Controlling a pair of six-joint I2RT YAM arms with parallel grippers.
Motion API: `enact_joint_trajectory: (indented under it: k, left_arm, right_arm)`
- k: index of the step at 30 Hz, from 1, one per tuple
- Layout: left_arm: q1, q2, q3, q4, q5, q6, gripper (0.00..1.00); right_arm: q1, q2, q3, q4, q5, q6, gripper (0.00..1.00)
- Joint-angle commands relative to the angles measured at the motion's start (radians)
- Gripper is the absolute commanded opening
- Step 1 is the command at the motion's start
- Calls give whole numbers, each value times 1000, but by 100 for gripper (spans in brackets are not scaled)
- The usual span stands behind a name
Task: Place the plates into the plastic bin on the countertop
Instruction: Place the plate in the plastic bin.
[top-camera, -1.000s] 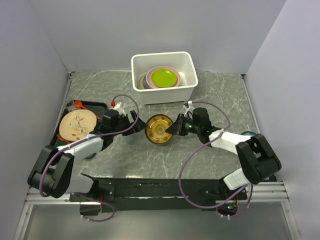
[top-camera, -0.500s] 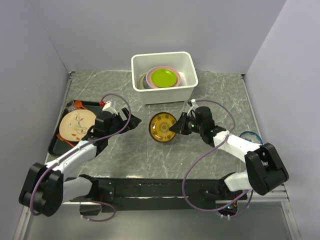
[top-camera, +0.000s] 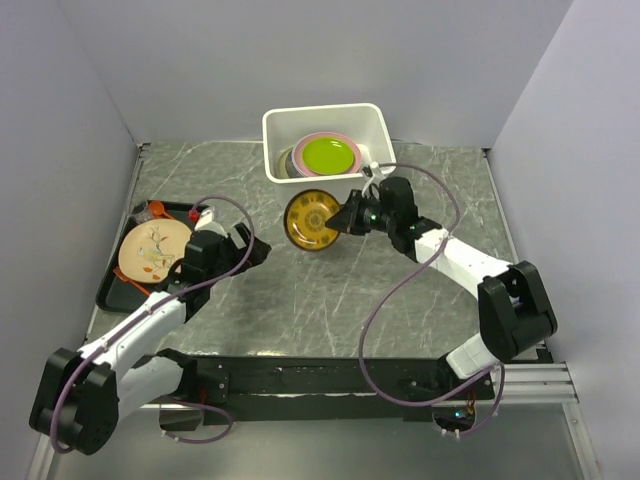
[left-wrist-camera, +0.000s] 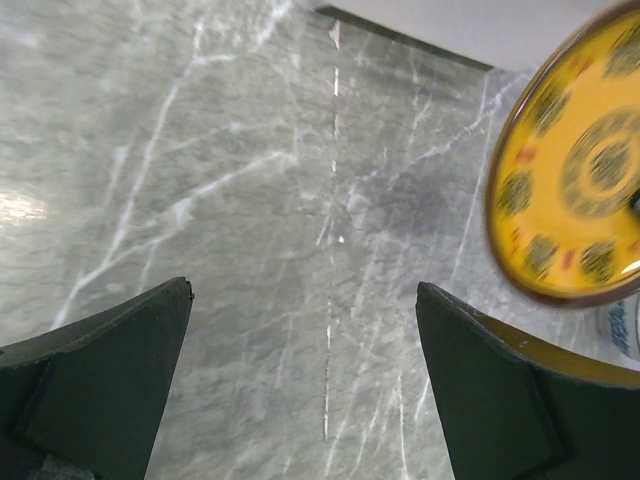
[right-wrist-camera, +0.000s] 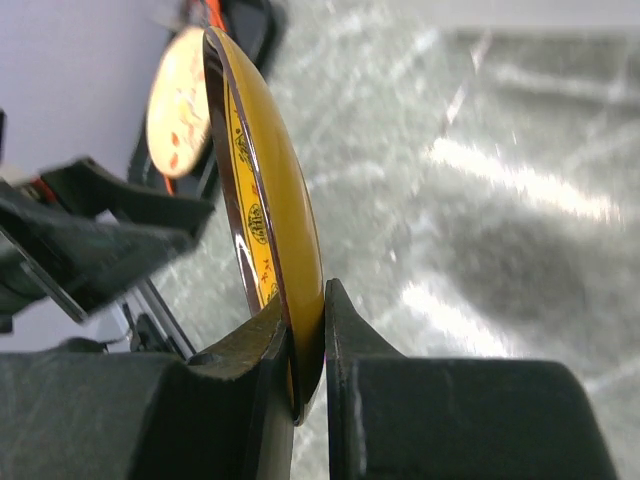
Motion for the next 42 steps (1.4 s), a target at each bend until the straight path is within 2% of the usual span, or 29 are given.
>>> enact_joint_trajectory:
  k: [1, 15, 35, 42]
  left_arm:
    - [5, -47, 12, -37, -64, 36, 99]
    - [7, -30, 4, -39, -46, 38, 99]
    - [13, -17, 5, -54, -86, 50, 99]
    - [14, 13, 12, -51, -80, 62, 99]
  right_arm:
    - [-21, 49, 169, 8, -29, -27, 0]
    - [-105, 319, 635, -66, -128, -6, 0]
    - [-159, 690, 1086, -106, -115, 81, 0]
    - [-179, 759, 1120, -64, -125, 127, 0]
